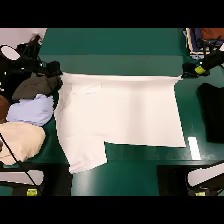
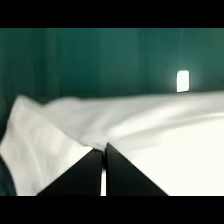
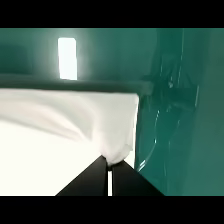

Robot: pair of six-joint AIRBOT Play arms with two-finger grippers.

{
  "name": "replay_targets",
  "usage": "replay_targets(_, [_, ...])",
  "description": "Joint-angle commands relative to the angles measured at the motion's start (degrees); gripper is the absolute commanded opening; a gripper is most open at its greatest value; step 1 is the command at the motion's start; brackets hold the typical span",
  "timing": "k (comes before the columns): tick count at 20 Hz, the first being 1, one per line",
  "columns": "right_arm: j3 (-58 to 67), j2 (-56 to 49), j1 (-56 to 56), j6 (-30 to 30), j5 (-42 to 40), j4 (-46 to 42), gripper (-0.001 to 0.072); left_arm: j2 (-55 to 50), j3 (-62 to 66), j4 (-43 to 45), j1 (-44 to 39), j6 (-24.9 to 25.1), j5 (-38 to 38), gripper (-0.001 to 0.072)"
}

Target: Fold the shirts.

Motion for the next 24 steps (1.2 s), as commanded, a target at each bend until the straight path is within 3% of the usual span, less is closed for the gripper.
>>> replay_targets(1, [-9.01, 4.37, 0.13, -0.57, -1.75, -0.11, 0.0014, 1.49, -4.50, 6.54, -0.20, 0.28, -7.23, 0.0022])
replay_targets(6, [-24.35, 10.38, 0.92, -0.50, -7.23, 0.09, 0.0016, 2.78, -16.65, 6.69, -0.20, -1.14, -5.44, 0.0025])
replay_targets(7, [-26.45, 11.30, 0.94, -0.31, -8.55, 0.20, 0.0019, 2.78, -17.99, 6.60, -0.17, -2.47, -5.05, 0.0100])
replay_targets(8, [-27.63, 11.78, 0.98, -0.33, -9.22, 1.90, 0.0080, 2.78, -18.58, 6.58, -0.17, -2.99, -4.94, 0.0436])
replay_targets(9, [-27.85, 11.89, 0.98, -0.31, -9.14, 4.17, 0.0278, 2.97, -18.64, 6.60, -0.17, -3.63, -5.53, 0.0590])
replay_targets(10, [-27.61, 12.00, 0.50, -0.33, -7.85, 5.90, 0.0337, 3.87, -18.67, 6.93, -0.17, -3.74, -6.38, 0.0529])
replay_targets(15, [-27.02, 18.64, -1.79, -0.35, -0.07, 7.08, 0.0337, 21.53, -29.18, 12.83, -0.17, -6.03, -11.80, 0.0533])
replay_targets(20, [-26.99, 25.99, -1.22, -0.35, -2.91, 7.43, 0.0337, 39.93, -51.01, 11.72, -0.20, -12.31, -14.23, 0.0533])
replay_targets(24, [-26.99, 27.50, -0.66, -0.35, -3.06, 7.45, 0.0337, 43.12, -59.04, 7.17, -0.20, -13.20, -15.02, 0.0533])
